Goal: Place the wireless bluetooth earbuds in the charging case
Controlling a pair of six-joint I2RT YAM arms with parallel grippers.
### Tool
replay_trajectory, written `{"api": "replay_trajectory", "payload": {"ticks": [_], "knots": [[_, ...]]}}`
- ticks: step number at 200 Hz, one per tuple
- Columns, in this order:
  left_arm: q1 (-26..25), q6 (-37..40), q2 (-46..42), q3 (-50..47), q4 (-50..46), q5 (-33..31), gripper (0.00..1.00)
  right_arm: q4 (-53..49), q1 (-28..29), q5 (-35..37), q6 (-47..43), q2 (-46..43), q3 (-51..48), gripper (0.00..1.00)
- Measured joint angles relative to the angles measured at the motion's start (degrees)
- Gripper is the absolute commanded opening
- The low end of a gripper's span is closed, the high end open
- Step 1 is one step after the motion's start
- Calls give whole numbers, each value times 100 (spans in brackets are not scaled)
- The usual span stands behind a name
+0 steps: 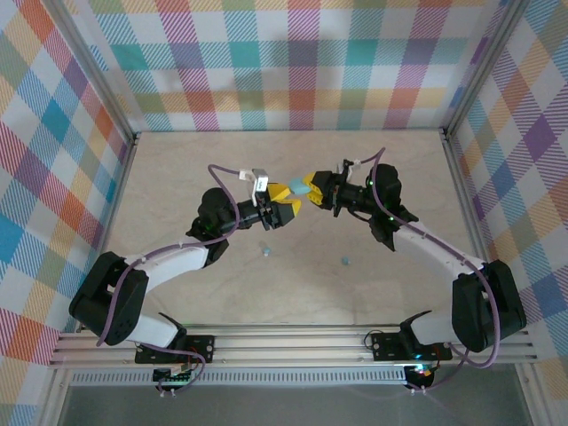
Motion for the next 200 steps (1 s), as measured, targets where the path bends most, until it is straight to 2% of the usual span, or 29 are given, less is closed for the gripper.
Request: {"api": "replay_trajectory", "payload": {"ticks": [30, 47, 90, 162, 200], "knots": [[-15, 63, 0, 66, -72, 0, 58, 26, 59, -2, 101, 0, -7, 19], [-13, 61, 0, 83, -85, -9, 51, 66, 87, -4, 151, -4, -20, 19], [-9, 66, 7, 87, -83, -24, 46, 92, 127, -9, 210, -26, -28, 19], [-15, 66, 44, 229, -76, 26, 49, 201, 210, -17, 339, -37, -39, 19], [-13, 74, 46, 260, -85, 96, 44, 210, 219, -35, 387, -76, -66, 19]]}}
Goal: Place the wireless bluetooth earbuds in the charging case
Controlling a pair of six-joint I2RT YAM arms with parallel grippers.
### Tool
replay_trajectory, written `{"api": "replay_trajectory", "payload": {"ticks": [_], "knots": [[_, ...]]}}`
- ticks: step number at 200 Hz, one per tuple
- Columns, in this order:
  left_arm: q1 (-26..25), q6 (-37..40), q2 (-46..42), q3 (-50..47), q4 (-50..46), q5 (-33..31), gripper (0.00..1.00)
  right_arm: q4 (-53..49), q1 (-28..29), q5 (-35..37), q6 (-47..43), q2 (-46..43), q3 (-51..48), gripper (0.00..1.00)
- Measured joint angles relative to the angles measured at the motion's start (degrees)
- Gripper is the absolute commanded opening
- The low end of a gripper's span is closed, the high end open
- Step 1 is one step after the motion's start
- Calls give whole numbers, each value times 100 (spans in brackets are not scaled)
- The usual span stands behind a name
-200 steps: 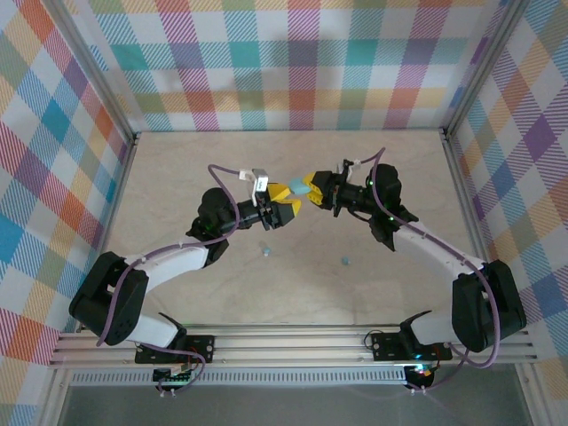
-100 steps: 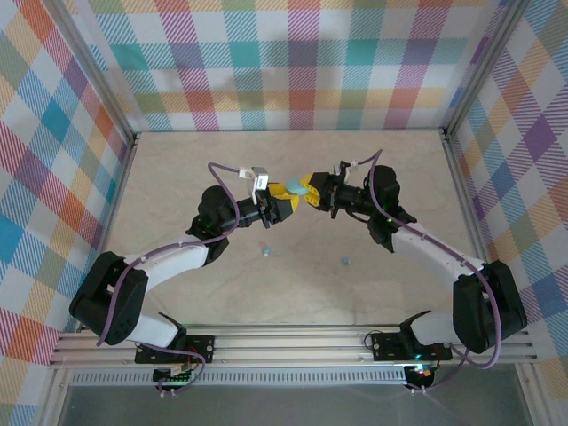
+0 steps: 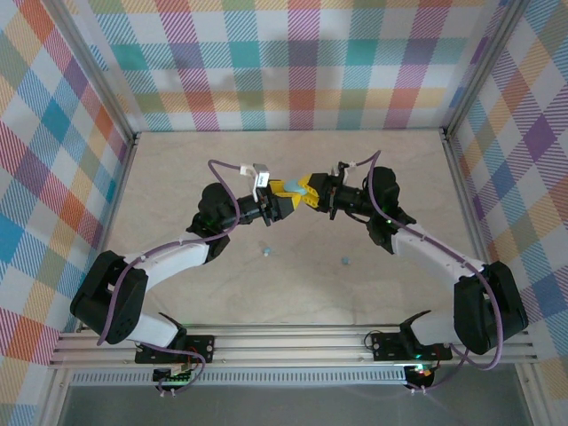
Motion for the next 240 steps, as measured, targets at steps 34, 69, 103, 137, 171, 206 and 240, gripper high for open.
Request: {"api": "replay_trajectory", "payload": {"ticks": [34, 69, 103, 137, 171, 206, 240], "knots": [[-2, 11, -2, 2, 2, 35, 51, 22, 2, 4, 87, -26, -33, 19], [-7, 33, -2, 2, -4, 81, 47, 37, 17, -31, 127, -26, -61, 19], [-11, 70, -4, 2, -9, 160, 53, 33, 17, -81, 192, -68, -87, 19], [-17, 127, -66, 2, -153, 254, 52, 20, 17, -101, 249, -203, -155, 19], [-20, 157, -201, -2, -232, 393, 35, -52, 17, -133, 251, -376, -188, 19], [-33, 232, -350, -7, -308, 461, 22, -94, 17, -170, 258, -549, -219, 19], [-72, 271, -393, -7, -483, 483, 16, -136, 20, -186, 247, -658, -332, 48]]}}
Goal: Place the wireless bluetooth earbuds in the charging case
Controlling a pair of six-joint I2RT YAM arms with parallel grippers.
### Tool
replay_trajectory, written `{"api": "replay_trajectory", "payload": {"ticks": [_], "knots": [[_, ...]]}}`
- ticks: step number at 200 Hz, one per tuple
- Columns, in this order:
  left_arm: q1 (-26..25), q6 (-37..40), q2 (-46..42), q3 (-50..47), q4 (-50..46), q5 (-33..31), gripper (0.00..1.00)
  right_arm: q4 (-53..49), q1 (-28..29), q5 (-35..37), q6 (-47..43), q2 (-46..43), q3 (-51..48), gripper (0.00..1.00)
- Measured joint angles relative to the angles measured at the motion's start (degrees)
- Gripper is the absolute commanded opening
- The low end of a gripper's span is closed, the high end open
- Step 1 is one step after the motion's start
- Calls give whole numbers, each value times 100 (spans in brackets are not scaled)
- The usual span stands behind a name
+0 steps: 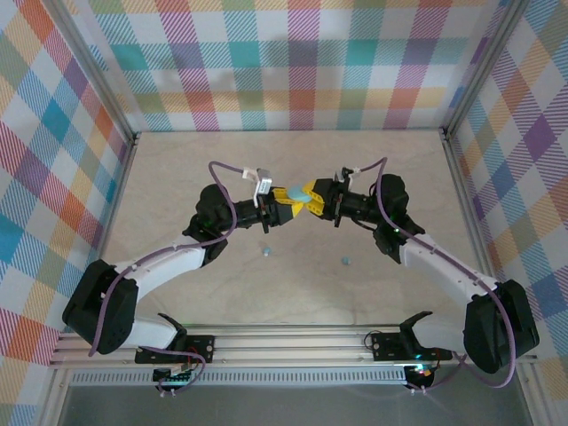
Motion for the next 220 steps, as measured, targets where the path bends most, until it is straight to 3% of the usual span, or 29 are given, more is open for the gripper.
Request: {"api": "replay_trajectory", "payload": {"ticks": [14, 41, 73, 124, 162, 186, 220], "knots": [[0, 20, -57, 0, -87, -7, 16, -173, 2, -39, -118, -44, -7, 58], [2, 140, -284, 2, -372, -20, 14, -1036, -44, -76, -831, -330, 129, 63], [2, 420, -684, 4, -905, -33, 10, -2575, -289, -37, -2420, -973, 730, 64], [2, 844, -1355, 4, -1759, -52, 6, -4513, -367, 588, -5600, -1773, 1853, 55], [2, 1040, -1676, 4, -2199, -37, 5, -5235, 13, 673, -7197, -1447, 2017, 63], [2, 1071, -1696, 7, -2413, -24, 5, -5595, 278, 673, -7938, -1080, 2033, 56], [2, 1067, -1696, 9, -2549, -17, 4, -5733, 446, 503, -8400, -793, 2114, 54]]}}
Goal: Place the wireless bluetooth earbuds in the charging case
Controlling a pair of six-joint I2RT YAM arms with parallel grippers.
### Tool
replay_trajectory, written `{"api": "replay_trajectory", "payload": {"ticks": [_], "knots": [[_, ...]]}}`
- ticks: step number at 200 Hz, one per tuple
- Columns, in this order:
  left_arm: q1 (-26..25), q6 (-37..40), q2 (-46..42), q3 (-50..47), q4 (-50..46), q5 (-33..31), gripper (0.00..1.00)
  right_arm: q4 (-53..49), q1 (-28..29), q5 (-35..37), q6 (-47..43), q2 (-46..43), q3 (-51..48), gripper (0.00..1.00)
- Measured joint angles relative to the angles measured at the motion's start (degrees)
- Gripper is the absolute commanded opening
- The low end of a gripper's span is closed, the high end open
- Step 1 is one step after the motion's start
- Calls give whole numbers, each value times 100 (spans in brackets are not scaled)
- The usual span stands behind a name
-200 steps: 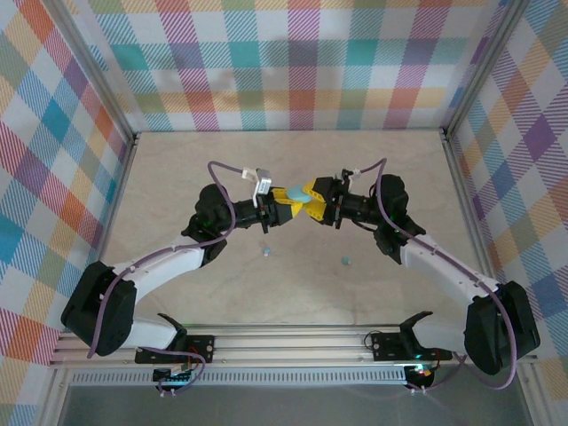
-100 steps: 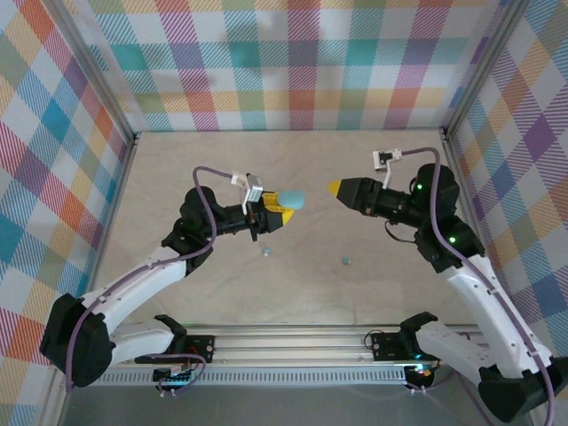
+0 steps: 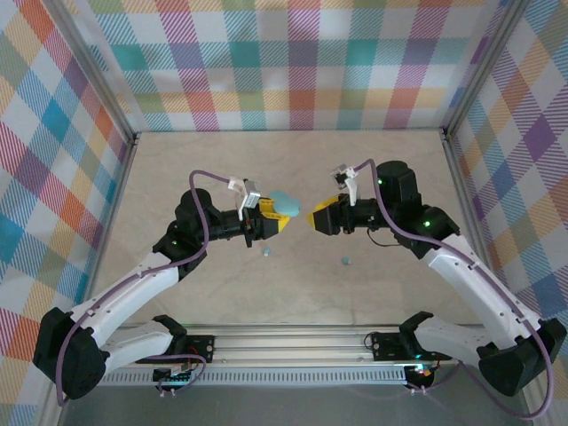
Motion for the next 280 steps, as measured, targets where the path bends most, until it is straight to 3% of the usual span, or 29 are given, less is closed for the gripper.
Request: {"api": "replay_trajectory", "payload": {"ticks": [80, 146, 184, 239, 280], "knots": [[0, -72, 0, 7, -4, 42, 4, 79, 251, -282, -107, 592, 293, 49], [15, -166, -15, 9, -59, 142, 4, -155, 258, 682, 352, 673, 874, 49], [15, -166, -39, 9, -111, 149, 4, -192, 232, 883, 551, 737, 960, 49], [15, -166, -39, 9, -111, 138, 5, -44, 232, 315, 452, 579, 638, 60], [15, -166, -37, 35, -111, 142, 5, 179, 282, -223, 306, 579, 387, 61]]}}
